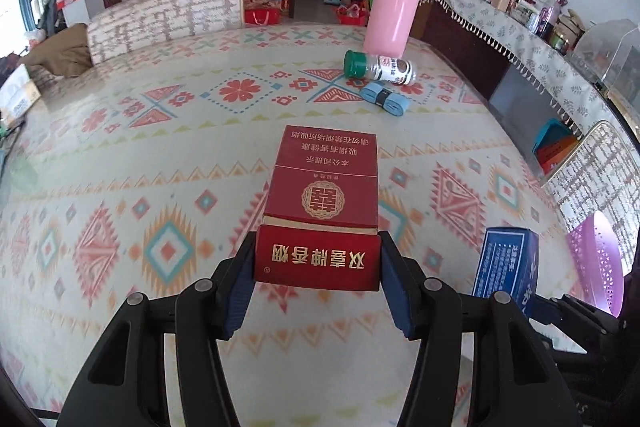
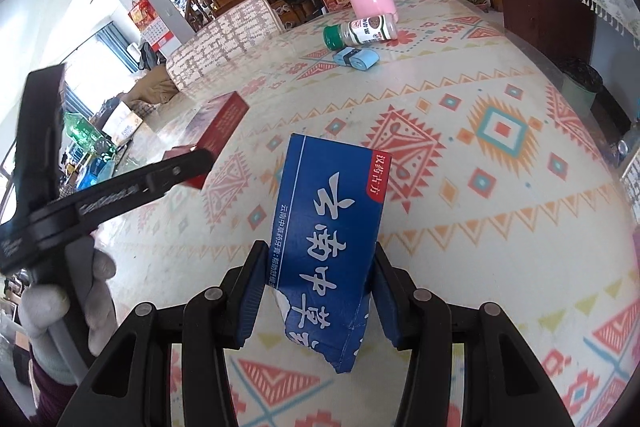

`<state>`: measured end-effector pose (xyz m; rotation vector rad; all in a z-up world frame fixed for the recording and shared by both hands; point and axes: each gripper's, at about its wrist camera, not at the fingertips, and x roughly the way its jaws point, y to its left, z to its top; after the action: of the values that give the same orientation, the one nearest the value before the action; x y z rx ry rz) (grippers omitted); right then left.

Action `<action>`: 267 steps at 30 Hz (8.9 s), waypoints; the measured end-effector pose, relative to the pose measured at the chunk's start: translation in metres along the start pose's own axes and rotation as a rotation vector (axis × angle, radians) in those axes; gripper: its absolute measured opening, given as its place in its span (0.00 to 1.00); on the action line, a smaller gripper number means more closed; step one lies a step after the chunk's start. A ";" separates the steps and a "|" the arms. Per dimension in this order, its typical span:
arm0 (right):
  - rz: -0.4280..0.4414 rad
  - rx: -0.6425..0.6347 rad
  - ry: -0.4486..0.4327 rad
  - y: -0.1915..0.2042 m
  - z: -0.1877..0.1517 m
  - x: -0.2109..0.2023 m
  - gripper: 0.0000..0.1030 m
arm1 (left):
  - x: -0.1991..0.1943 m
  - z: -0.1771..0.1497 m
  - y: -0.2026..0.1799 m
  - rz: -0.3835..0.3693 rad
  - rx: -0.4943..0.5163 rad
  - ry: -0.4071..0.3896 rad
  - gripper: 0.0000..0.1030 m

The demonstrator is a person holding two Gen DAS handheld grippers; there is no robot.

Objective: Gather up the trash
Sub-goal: 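Grasp the red SHUANGXI box with left gripper while right grasps the blue box, then lift both boxes and carry them toward the pink basket, then lower both boxes into the pink basket and open both grippers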

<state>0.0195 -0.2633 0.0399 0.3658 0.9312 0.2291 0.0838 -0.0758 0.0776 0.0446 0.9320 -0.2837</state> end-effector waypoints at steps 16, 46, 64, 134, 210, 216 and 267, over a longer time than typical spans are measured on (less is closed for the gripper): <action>0.015 0.054 -0.054 -0.018 -0.047 -0.056 0.52 | -0.076 -0.064 -0.035 0.056 0.035 -0.110 0.54; 0.003 0.137 -0.099 -0.044 -0.086 -0.088 0.52 | -0.091 -0.113 -0.046 0.032 0.035 -0.117 0.54; -0.023 0.145 -0.082 -0.035 -0.099 -0.071 0.52 | -0.065 -0.132 -0.029 -0.006 0.001 -0.062 0.55; -0.219 0.050 -0.298 -0.064 -0.094 -0.160 0.52 | -0.102 -0.100 -0.153 0.001 0.267 -0.200 0.54; -0.430 0.275 -0.373 -0.266 -0.067 -0.257 0.52 | -0.011 -0.049 -0.411 -0.284 0.504 -0.066 0.54; -0.429 0.293 -0.368 -0.277 -0.067 -0.256 0.52 | 0.001 -0.047 -0.416 -0.301 0.492 -0.035 0.54; -0.443 0.355 -0.308 -0.299 -0.058 -0.228 0.54 | 0.028 -0.037 -0.414 -0.355 0.424 -0.012 0.65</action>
<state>-0.1495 -0.6036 0.0565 0.4935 0.7227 -0.3945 -0.0373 -0.4748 0.0676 0.2682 0.8520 -0.8069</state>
